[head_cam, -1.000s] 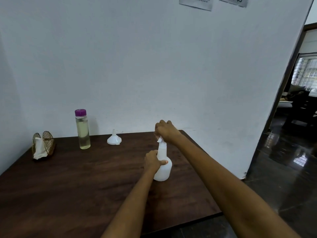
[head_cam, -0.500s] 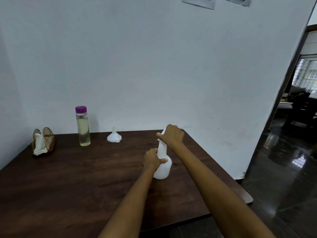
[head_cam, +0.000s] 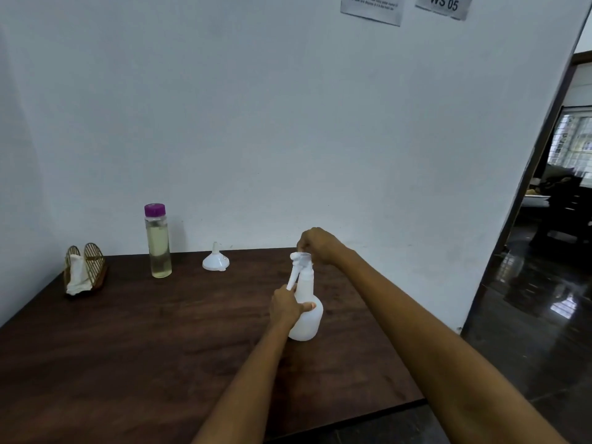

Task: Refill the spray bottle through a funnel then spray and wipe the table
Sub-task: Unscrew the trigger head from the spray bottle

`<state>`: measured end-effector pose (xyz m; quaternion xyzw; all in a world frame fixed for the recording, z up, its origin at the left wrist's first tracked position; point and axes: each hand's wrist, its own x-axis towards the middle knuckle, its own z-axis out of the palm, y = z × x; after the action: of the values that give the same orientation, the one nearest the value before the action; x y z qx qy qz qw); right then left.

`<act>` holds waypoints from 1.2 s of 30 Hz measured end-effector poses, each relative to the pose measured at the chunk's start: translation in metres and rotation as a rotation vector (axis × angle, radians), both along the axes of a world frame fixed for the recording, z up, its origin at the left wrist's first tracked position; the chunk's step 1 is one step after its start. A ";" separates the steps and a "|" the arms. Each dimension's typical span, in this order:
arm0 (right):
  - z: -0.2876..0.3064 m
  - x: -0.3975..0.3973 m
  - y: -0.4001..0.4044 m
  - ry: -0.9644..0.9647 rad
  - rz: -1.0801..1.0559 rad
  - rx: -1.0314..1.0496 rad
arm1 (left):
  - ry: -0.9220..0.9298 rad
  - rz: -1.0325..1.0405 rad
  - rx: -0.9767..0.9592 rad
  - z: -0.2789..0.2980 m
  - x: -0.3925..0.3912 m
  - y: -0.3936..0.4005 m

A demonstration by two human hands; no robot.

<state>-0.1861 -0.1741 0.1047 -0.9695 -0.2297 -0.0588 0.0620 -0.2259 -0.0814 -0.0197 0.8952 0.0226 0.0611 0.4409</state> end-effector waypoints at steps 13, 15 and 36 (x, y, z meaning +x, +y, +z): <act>0.021 -0.007 0.007 0.113 -0.452 0.145 | -0.085 -0.046 0.039 -0.004 -0.004 0.003; 0.018 -0.008 0.017 0.404 -0.504 0.166 | -0.094 -0.052 0.049 -0.004 -0.004 0.003; 0.012 -0.001 0.023 0.380 -0.313 -0.251 | -0.083 -0.046 0.064 -0.006 0.000 0.004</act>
<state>-0.1869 -0.1512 0.1167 -0.9870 -0.0667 0.1440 -0.0265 -0.2256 -0.0775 -0.0261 0.9059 -0.0183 0.0885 0.4138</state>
